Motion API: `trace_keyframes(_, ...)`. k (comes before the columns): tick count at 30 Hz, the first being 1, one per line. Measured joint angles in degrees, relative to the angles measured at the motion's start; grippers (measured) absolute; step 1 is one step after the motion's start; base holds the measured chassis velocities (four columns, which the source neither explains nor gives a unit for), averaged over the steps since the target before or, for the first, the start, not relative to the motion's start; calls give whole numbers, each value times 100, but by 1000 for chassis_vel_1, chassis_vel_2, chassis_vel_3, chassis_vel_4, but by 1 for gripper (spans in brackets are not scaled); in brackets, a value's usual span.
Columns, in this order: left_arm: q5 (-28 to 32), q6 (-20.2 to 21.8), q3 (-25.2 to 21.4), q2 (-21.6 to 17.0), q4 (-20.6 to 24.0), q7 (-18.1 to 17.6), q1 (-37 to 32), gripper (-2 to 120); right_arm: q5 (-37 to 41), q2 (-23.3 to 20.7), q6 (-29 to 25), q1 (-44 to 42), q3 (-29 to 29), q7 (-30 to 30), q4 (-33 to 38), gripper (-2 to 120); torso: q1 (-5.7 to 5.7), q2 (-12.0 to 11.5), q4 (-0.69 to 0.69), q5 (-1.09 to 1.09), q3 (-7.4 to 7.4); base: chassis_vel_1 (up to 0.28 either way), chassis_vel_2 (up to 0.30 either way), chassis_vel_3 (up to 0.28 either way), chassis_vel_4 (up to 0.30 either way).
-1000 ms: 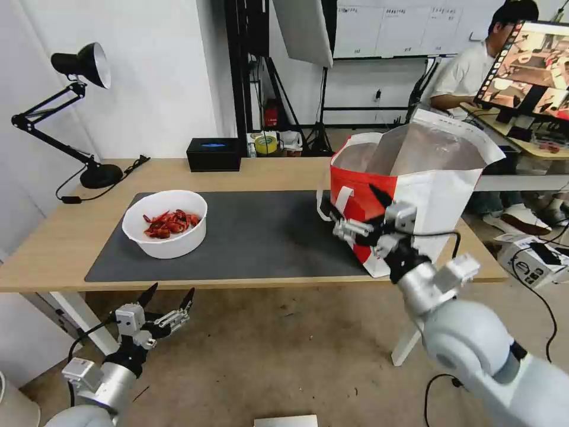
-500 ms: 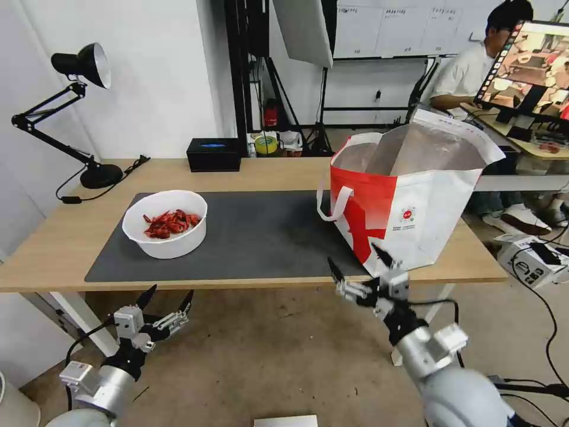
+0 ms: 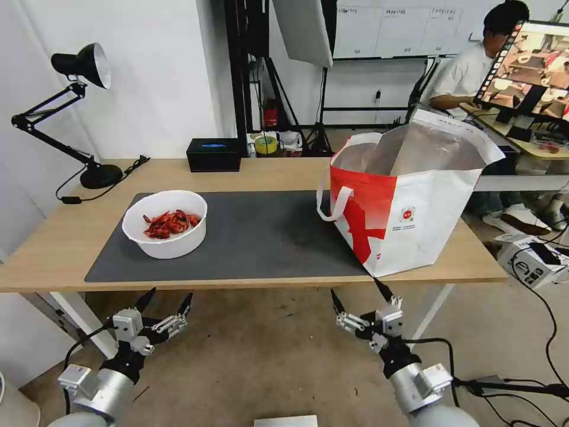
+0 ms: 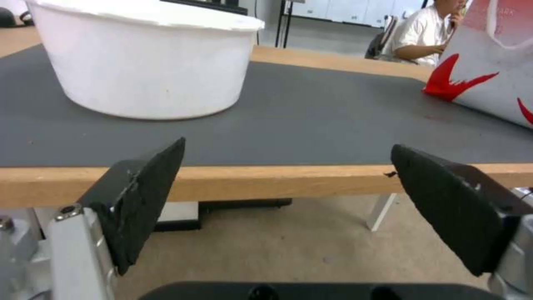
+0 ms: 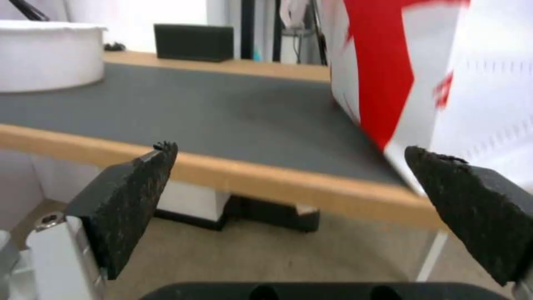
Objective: Pick up the trash from the table and place it into the takeout bag.
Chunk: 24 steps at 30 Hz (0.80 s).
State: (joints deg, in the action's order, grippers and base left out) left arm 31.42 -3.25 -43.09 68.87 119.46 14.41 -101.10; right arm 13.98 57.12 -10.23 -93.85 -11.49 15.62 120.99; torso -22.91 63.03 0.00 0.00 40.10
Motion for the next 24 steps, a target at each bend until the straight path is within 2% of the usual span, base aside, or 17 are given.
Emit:
trace_keyframes(5,5,-12,-24,-10,-7,11,-5,100,-43,118,-49,-3,105,77,-62,100,0,0,0,0,0,0,0,0,0)
trace_keyframes(19,8,1,-75,30,-14,-12,21,100,-56,95,-13,39,121,125,-20,100,0,0,1,-1,0,0,0,0,0)
trace_keyframes(22,23,129,-144,-100,81,-221,83,100,-55,93,-9,40,121,124,-18,100,0,0,1,0,0,0,0,0,0)
trace_keyframes(24,178,343,-195,-311,232,-596,271,100,-54,93,-5,42,120,124,-16,100,0,0,1,0,0,0,0,0,0)
